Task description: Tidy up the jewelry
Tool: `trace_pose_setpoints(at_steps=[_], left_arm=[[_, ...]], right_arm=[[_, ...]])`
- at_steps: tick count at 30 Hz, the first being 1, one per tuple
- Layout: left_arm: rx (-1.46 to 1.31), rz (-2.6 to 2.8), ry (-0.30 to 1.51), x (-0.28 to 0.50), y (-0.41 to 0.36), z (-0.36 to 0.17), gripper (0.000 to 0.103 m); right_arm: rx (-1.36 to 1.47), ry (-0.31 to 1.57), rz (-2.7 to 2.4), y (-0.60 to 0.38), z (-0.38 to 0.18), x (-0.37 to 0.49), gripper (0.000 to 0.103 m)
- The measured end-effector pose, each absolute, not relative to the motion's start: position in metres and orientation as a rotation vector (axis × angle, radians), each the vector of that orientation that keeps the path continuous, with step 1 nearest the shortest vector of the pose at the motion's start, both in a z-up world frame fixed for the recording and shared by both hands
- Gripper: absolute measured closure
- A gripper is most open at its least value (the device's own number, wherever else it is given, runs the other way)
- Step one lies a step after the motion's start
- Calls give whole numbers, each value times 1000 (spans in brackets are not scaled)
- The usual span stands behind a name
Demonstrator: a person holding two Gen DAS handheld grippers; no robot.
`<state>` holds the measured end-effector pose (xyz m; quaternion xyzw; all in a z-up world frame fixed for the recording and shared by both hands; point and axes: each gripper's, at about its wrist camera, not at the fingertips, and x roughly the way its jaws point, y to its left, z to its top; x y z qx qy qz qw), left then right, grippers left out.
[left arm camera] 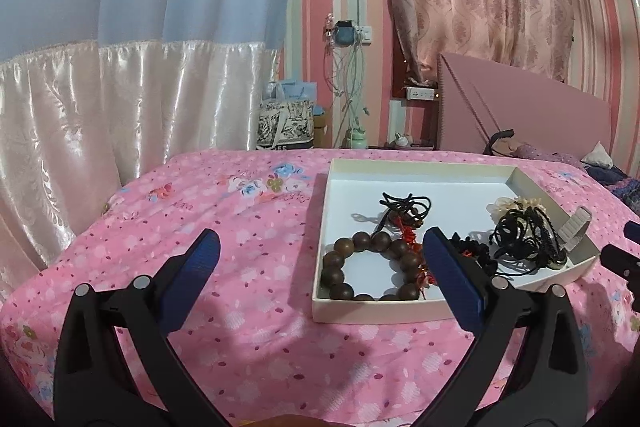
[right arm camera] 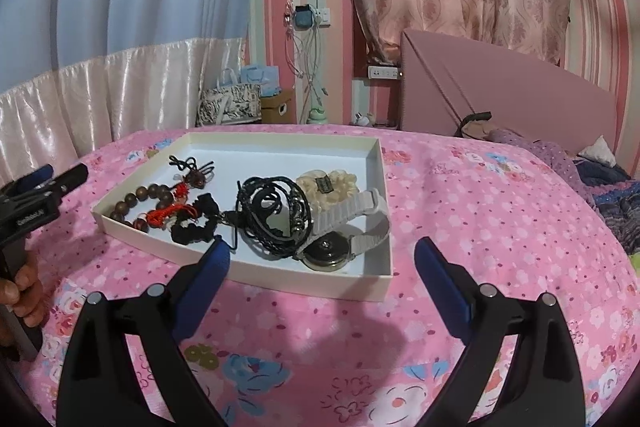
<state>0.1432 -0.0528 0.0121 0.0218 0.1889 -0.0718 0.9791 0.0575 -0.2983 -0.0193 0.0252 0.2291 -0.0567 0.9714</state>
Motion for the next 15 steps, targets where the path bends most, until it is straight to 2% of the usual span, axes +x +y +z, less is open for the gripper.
trace_pose_setpoints(at_steps=[15], left_arm=[[80, -130, 381, 141, -60, 12, 3]], right_arm=[[35, 473, -100, -297, -20, 56, 6]])
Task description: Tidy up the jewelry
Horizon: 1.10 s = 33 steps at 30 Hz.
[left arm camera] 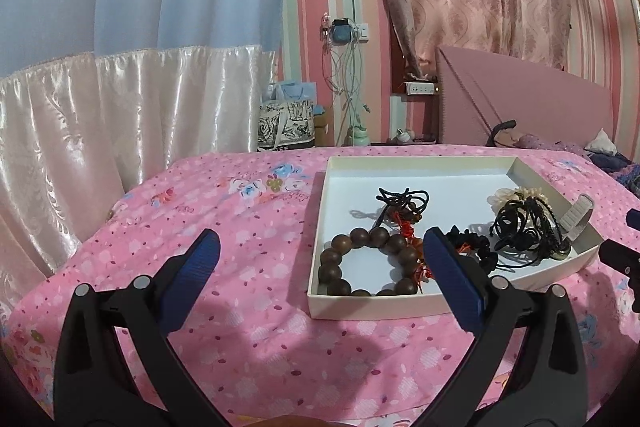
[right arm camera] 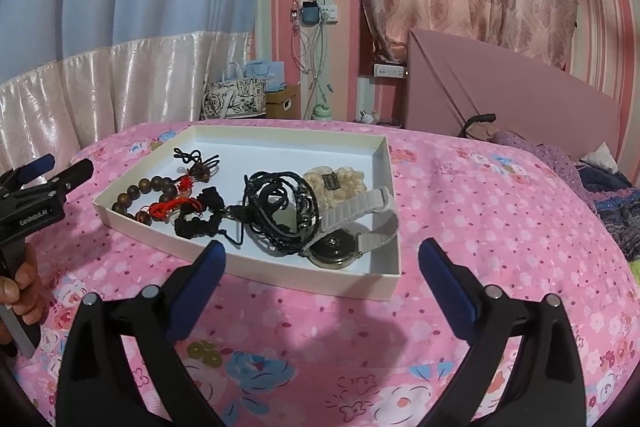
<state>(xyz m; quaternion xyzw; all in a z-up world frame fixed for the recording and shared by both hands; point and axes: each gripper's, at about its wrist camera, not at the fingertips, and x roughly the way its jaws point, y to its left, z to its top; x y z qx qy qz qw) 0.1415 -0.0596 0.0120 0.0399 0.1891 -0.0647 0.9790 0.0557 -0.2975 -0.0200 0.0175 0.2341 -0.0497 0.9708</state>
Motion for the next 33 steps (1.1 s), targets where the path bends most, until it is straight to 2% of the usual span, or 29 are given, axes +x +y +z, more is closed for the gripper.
trace_pose_setpoints(at_steps=[33], left_arm=[[92, -131, 362, 141, -62, 13, 3]], right_arm=[[25, 478, -100, -296, -21, 57, 6]])
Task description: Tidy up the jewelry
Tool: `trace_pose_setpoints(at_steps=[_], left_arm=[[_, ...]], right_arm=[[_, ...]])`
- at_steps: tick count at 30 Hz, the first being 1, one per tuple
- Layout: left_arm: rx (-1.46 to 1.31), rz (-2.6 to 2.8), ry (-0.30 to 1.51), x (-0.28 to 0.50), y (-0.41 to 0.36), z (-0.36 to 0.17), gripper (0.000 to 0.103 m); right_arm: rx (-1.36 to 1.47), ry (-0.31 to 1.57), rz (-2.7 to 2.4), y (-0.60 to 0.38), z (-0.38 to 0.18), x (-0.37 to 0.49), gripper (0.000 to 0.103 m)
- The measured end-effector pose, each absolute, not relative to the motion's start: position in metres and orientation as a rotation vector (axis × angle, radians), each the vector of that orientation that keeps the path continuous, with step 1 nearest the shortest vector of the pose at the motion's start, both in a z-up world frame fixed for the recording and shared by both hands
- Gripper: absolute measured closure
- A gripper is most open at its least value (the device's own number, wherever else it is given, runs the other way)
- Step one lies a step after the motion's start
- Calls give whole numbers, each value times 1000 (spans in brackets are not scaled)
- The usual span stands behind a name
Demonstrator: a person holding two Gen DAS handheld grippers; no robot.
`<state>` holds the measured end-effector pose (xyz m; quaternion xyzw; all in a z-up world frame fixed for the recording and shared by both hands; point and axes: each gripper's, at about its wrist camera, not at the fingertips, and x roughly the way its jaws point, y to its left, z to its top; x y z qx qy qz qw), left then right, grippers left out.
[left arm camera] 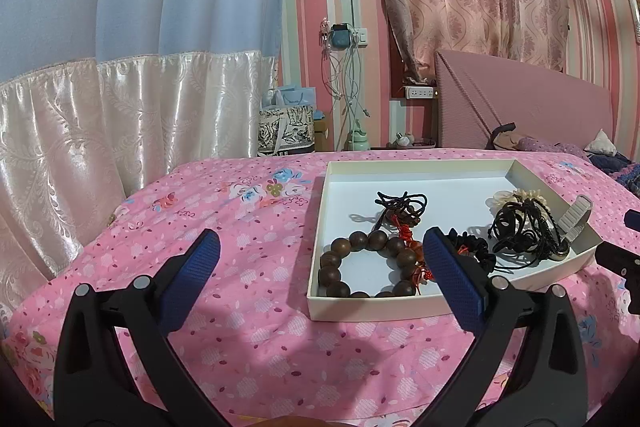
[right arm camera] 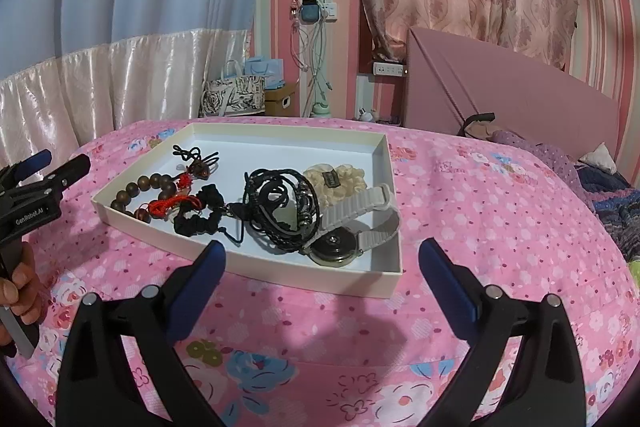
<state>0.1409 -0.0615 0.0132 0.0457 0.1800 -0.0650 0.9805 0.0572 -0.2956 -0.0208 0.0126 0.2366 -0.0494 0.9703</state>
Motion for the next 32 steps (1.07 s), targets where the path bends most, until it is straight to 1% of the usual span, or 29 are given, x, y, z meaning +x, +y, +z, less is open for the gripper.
trace_pose_setpoints(at_steps=[32], left_arm=[[117, -181, 358, 136, -71, 9, 3]], right_arm=[[35, 477, -100, -298, -19, 59, 6]])
